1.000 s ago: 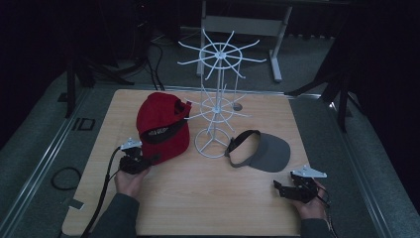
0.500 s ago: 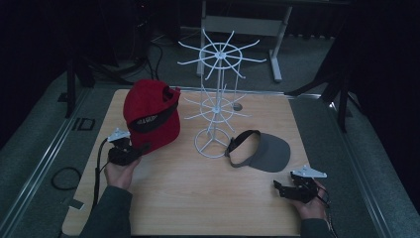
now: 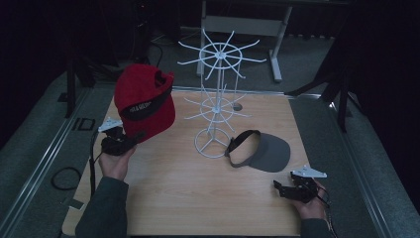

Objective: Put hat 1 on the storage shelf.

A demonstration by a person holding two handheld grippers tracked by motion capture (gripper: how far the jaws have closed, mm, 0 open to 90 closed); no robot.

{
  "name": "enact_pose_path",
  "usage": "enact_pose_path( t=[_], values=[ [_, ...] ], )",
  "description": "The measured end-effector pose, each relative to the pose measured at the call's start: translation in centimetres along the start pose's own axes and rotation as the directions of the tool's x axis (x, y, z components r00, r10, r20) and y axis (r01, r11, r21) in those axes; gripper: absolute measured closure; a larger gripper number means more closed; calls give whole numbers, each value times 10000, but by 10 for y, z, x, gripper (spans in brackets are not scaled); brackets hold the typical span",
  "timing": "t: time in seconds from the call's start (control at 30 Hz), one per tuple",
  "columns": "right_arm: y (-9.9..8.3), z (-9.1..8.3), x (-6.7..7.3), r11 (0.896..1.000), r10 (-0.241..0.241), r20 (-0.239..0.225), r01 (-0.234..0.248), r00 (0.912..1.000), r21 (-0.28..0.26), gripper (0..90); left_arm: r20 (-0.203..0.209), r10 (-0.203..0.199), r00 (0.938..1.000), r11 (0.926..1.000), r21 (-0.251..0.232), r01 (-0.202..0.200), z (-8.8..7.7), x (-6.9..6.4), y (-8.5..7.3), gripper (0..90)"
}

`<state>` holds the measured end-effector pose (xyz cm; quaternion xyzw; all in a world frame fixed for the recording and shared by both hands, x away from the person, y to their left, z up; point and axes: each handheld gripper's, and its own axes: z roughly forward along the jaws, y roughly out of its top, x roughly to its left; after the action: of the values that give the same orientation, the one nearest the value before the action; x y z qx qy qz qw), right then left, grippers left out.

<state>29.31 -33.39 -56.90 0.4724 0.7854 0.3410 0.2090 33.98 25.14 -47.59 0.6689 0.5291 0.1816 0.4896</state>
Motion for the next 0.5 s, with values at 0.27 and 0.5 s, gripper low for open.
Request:
enact_pose_path(
  t=[0.27, 0.5],
  values=[
    [0, 0, 0, 10000, 4, 1, -4, 10000, 1, 185, 39, -33, 10000, 9998, -200, 34, -2, -2, 10, 859],
    [0, 0, 0, 10000, 3, 1, -3, 10000, 2, 185, 142, 10, 9999, 9989, -462, -4, -4, -5, 17, 859]
  ],
)
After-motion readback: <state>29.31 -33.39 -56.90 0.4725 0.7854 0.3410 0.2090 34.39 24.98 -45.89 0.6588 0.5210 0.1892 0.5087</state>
